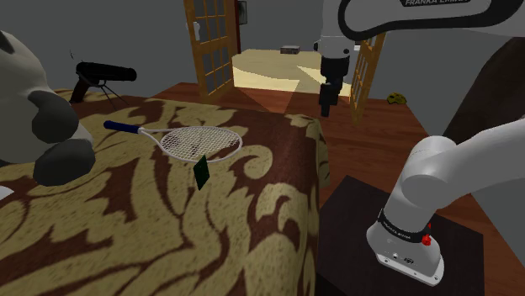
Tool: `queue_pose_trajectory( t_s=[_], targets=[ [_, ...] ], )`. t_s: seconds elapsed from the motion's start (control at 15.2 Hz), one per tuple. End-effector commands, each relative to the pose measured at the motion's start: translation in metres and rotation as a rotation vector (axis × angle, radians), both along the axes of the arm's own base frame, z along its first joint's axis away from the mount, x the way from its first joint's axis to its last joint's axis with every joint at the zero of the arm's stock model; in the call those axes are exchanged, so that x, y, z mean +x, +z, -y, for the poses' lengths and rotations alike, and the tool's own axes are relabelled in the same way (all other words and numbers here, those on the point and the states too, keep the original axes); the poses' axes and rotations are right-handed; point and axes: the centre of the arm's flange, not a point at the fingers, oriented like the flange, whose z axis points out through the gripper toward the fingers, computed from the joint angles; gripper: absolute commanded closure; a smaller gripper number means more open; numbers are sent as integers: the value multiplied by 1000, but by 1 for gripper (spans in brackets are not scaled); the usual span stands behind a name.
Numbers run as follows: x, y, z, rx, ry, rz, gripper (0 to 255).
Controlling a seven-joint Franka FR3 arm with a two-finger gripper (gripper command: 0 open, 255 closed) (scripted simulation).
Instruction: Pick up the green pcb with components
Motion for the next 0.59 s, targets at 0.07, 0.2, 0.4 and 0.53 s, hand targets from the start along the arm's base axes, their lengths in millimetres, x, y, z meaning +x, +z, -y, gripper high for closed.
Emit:
queue_pose_trajectory(
  t_s=[0.07,0.2,0.4,0.53],
  targets=[
    [9,-2,-9,2,17,1,0],
    [26,-6,-27,7,50,3,0],
    [51,-13,-56,15,100,6,0],
    [67,-16,-76,20,134,8,0]
  ],
)
